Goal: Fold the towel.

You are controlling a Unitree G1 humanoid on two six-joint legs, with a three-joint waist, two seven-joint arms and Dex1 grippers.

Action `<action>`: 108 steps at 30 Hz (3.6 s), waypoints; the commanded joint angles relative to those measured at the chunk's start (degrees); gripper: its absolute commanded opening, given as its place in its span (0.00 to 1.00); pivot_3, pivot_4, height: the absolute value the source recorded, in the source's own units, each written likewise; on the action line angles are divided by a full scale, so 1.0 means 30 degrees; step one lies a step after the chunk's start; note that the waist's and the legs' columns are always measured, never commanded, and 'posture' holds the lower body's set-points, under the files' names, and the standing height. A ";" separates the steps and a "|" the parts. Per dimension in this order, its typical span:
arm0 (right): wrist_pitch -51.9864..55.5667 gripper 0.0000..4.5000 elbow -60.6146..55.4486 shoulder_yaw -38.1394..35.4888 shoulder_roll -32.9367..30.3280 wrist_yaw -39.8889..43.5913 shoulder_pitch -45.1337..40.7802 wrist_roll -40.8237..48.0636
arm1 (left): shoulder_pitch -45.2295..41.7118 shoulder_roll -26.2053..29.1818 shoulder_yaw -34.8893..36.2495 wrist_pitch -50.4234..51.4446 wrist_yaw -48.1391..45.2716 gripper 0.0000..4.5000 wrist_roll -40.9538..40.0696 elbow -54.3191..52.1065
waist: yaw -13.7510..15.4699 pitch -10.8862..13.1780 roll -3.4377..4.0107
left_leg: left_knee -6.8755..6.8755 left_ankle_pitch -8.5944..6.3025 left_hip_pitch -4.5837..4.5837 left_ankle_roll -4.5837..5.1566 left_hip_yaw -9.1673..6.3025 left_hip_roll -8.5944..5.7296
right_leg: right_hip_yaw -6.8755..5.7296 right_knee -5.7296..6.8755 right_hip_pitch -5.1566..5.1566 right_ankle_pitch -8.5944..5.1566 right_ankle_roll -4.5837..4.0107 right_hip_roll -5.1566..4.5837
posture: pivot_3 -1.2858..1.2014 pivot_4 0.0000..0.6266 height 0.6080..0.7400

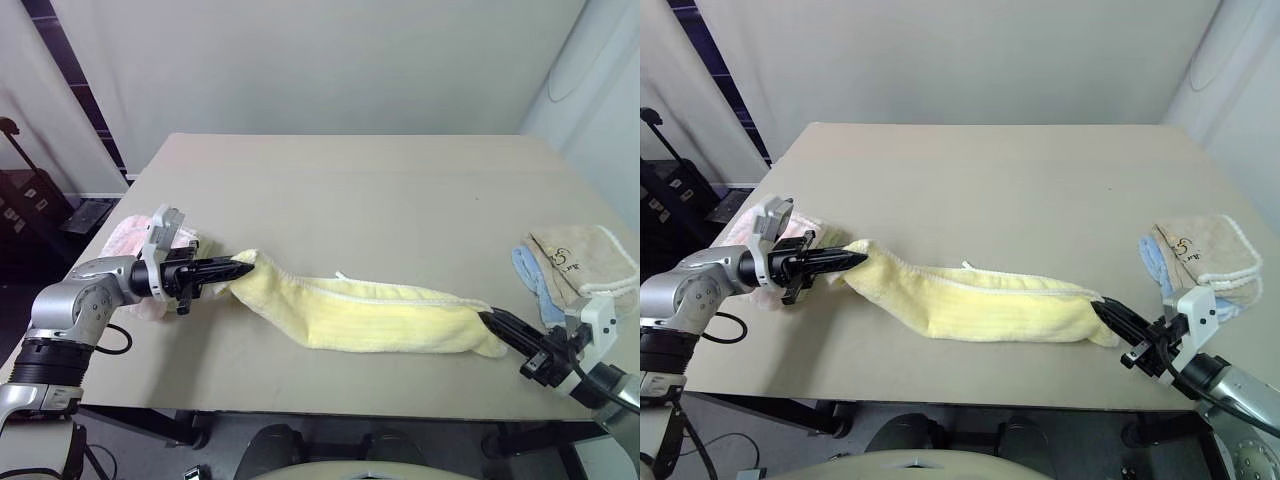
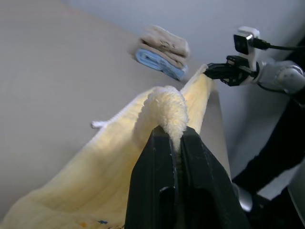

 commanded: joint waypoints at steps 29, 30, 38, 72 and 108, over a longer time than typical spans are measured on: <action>0.0173 0.00 0.3250 0.2665 -0.0080 -0.0013 -0.4929 -0.1397 | 0.2447 0.1115 0.3370 -0.2896 -0.3800 0.01 0.3429 0.5055 | -0.0049 0.0013 -0.0033 | -0.0019 0.0015 -0.0016 -0.0023 0.0088 0.0061 | 0.0073 0.0028 -0.0089 -0.0003 -0.0033 0.0072 | 0.52 0.00 1.00; 0.0156 0.00 0.3312 0.2703 -0.0039 -0.0108 -0.5029 -0.1463 | 0.2496 0.1034 0.3362 -0.3460 -0.4234 0.01 0.3731 0.5739 | -0.0049 0.0014 -0.0033 | -0.0023 0.0015 -0.0018 -0.0024 0.0088 0.0062 | 0.0074 0.0027 -0.0097 -0.0006 -0.0042 0.0064 | 0.52 0.00 1.00; 0.0041 0.00 0.3752 0.3425 0.0502 -0.0898 -0.5987 -0.1895 | 0.2686 -0.0084 0.3188 -0.5751 -0.5027 0.01 0.5114 0.7099 | -0.0037 0.0010 -0.0041 | -0.0027 -0.0014 -0.0029 -0.0074 0.0094 0.0060 | 0.0076 0.0021 -0.0109 -0.0005 -0.0094 0.0016 | 0.52 0.00 1.00; -0.0426 0.00 0.6206 0.4324 0.2112 -0.3545 -0.8933 -0.4026 | -0.3647 -0.2636 0.3677 -1.1783 -0.1250 0.01 0.8695 1.7918 | -0.0109 -0.0018 -0.0084 | -0.0009 0.0024 -0.0044 -0.0009 0.0124 0.0057 | 0.0063 0.0048 -0.0057 0.0084 0.0032 0.0040 | 0.52 0.00 1.00; 1.4192 1.00 0.6343 -0.3305 0.0350 -0.6470 -0.8325 1.2030 | -0.1375 -0.2485 0.5869 -0.1907 -0.2672 0.95 0.4959 0.9008 | -0.0203 -0.0026 -0.0100 | -0.0017 0.0028 -0.0092 -0.0006 0.0108 0.0075 | 0.0079 0.0101 -0.0115 0.0094 0.0008 0.0028 | 0.52 0.00 1.00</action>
